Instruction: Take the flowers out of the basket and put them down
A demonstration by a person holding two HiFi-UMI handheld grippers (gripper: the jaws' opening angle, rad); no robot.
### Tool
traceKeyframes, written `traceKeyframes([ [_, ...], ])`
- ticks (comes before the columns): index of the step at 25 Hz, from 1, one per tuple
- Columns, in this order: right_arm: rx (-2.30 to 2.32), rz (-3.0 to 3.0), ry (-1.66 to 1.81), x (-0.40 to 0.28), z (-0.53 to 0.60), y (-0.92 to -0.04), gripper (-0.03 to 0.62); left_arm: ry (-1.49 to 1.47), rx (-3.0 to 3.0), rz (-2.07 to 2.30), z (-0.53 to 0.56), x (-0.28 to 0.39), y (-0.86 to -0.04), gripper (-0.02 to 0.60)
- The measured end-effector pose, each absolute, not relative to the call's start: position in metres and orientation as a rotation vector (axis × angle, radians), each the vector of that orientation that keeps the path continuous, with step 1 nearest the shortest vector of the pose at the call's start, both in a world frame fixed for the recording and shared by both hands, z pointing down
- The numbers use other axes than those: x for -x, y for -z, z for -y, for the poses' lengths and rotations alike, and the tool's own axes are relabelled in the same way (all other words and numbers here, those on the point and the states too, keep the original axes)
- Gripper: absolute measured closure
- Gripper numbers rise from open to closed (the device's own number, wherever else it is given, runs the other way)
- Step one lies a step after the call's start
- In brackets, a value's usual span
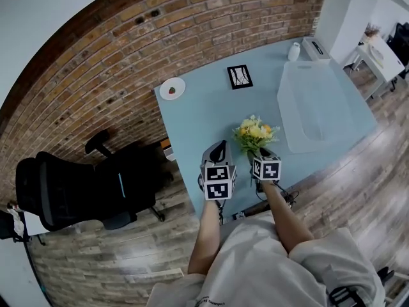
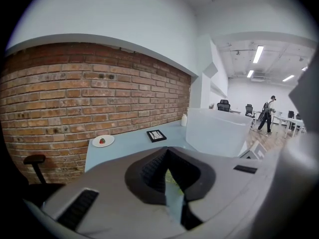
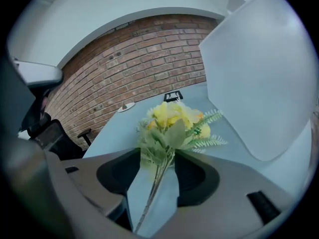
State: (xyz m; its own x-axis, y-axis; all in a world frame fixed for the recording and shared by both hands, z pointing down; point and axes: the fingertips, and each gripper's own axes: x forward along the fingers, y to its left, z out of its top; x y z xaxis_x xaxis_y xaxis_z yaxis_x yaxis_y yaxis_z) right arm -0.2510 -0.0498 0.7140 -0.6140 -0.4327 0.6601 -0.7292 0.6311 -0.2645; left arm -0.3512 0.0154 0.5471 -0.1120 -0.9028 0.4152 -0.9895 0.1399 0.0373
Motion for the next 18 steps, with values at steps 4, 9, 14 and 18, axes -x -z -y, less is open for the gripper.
traceKeyframes([
  [4, -0.944, 2.328, -0.685, 0.234, 0.051, -0.699, 0.347, -0.347, -1.843, 2.084, -0.011, 0.347, -0.546, 0.563],
  [9, -1.074, 2.361, -0.714, 0.187, 0.052, -0.679, 0.347, -0.315, -1.841, 2.048, -0.012, 0.330, -0.553, 0.563],
  [14, -1.217, 2.400, -0.683, 0.136, 0.060, -0.657, 0.347, -0.294, -1.876, 1.981, 0.005, 0.299, -0.567, 0.563],
  [18, -1.323, 2.410, -0.682, 0.101, 0.065, -0.642, 0.349, -0.307, -1.961, 1.929, 0.020, 0.269, -0.561, 0.563],
])
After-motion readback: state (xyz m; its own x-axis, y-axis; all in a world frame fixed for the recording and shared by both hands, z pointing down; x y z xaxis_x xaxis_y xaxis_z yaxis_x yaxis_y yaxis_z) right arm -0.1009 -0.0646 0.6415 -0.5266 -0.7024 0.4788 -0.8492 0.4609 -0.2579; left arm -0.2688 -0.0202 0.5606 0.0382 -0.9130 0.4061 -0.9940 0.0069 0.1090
